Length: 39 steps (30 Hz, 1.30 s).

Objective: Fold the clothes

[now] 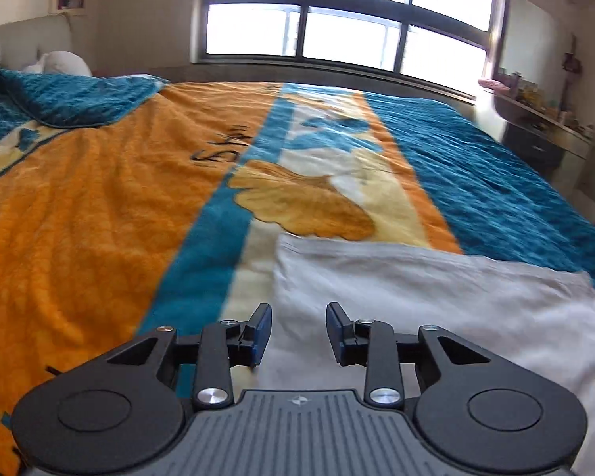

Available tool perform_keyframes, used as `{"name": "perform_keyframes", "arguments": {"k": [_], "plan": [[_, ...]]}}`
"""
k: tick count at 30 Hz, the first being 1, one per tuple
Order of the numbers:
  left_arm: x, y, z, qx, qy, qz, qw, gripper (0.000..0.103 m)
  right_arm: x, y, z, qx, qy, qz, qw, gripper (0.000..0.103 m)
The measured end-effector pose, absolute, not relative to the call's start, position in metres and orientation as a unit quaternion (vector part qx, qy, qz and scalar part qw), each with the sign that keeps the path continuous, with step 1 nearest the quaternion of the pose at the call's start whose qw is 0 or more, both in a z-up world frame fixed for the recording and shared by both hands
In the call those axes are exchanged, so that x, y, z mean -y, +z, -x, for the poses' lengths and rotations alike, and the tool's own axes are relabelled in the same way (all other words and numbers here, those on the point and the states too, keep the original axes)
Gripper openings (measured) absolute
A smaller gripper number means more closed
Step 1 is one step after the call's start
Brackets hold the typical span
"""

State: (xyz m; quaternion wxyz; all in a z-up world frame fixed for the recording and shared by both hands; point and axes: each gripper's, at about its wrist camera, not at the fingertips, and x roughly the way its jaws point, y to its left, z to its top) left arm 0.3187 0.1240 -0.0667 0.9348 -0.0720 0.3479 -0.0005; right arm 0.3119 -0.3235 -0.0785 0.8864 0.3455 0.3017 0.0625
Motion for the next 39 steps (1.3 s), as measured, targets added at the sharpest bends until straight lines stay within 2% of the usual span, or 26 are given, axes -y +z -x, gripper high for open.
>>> {"name": "perform_keyframes", "arguments": {"k": [2,3,4,5,6,7,9,11,14,17,19,21,25,32,34,39], "plan": [[-0.121,-0.085,-0.312,-0.399,-0.004,0.074,0.914,0.039,0.312,-0.092,-0.301,-0.347,0.086,-0.345,0.868,0.013],[-0.119,-0.094,-0.309,-0.424,-0.006,0.074,0.903,0.034,0.309,-0.102,-0.298,-0.369,0.082,-0.344,0.860,0.013],[-0.120,-0.099,-0.303,-0.431,0.017,0.057,0.900,0.031,0.319,-0.104,-0.286,-0.366,0.033,-0.346,0.863,0.009],[-0.122,-0.097,-0.296,-0.431,0.050,0.029,0.901,0.030,0.329,-0.106,-0.275,-0.362,-0.017,-0.348,0.865,0.000],[-0.124,-0.093,-0.288,-0.430,0.082,-0.001,0.899,0.029,0.339,-0.107,-0.264,-0.356,-0.068,-0.349,0.864,0.000],[-0.126,-0.083,-0.278,-0.425,0.100,-0.015,0.900,0.028,0.350,-0.108,-0.252,-0.349,-0.118,-0.349,0.862,0.004],[-0.132,-0.059,-0.257,-0.412,0.122,-0.029,0.903,0.024,0.343,-0.078,-0.220,-0.332,-0.096,-0.334,0.877,0.006],[-0.137,-0.022,-0.223,-0.391,0.099,-0.010,0.915,0.025,0.336,-0.047,-0.187,-0.314,-0.071,-0.319,0.891,0.008],[-0.132,0.029,-0.171,-0.368,0.037,0.013,0.929,0.037,0.325,0.000,-0.138,-0.286,-0.033,-0.296,0.911,0.009],[-0.118,0.063,-0.122,-0.349,-0.026,0.013,0.936,0.043,0.313,0.047,-0.089,-0.257,0.004,-0.271,0.927,0.012],[-0.106,0.072,-0.094,-0.344,-0.060,0.008,0.937,0.047,0.306,0.078,-0.057,-0.237,0.030,-0.255,0.937,0.027],[-0.092,0.058,-0.073,-0.370,-0.091,0.016,0.924,0.050,0.289,0.059,-0.053,-0.270,0.048,-0.248,0.929,0.037],[-0.062,0.003,-0.055,-0.452,-0.106,0.023,0.886,0.050,0.253,0.021,-0.046,-0.335,0.084,-0.232,0.909,0.037],[-0.024,-0.056,-0.050,-0.419,-0.045,-0.004,0.907,0.050,0.191,-0.047,-0.034,-0.445,0.145,-0.203,0.860,0.037],[-0.019,-0.067,-0.050,-0.406,-0.022,-0.009,0.914,0.049,0.186,-0.057,-0.035,-0.446,0.151,-0.204,0.858,0.037],[-0.016,-0.089,-0.051,-0.427,-0.025,-0.017,0.904,0.048,0.191,-0.068,-0.031,-0.429,0.126,-0.181,0.876,0.037]]}}
